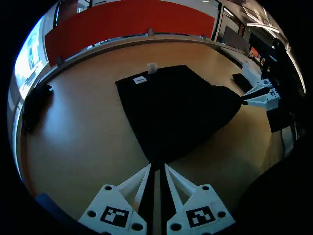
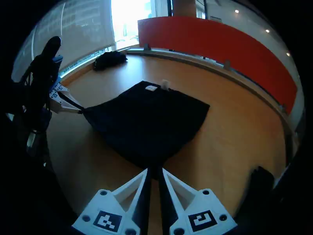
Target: Fold towel
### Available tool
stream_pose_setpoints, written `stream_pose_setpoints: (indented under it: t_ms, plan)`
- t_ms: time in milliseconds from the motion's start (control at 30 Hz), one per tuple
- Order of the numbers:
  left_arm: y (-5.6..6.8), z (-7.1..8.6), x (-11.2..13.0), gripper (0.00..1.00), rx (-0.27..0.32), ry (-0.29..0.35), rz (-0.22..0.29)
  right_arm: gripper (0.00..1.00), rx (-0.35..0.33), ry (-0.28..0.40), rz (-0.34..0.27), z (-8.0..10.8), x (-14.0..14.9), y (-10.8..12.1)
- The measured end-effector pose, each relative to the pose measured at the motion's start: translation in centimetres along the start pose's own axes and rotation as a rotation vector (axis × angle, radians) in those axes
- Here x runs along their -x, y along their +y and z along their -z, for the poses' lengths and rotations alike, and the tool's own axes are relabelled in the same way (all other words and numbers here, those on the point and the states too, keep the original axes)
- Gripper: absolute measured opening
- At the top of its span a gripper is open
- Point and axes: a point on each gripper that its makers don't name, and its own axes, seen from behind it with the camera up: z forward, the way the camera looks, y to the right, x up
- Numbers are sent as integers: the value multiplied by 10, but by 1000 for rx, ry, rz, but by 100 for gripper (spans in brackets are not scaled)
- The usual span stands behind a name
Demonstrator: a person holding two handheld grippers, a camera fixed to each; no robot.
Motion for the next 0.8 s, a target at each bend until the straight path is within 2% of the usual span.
stream_pose_setpoints:
  t_ms: [467, 800]
  plan:
    - [14, 38, -2, 9, 16, 0, 47, 12, -23, 3, 12, 36, -12, -14]
    - [26, 61, -3, 9, 35, -4, 83, 12, -34, 9, -8, 57, -18, -21]
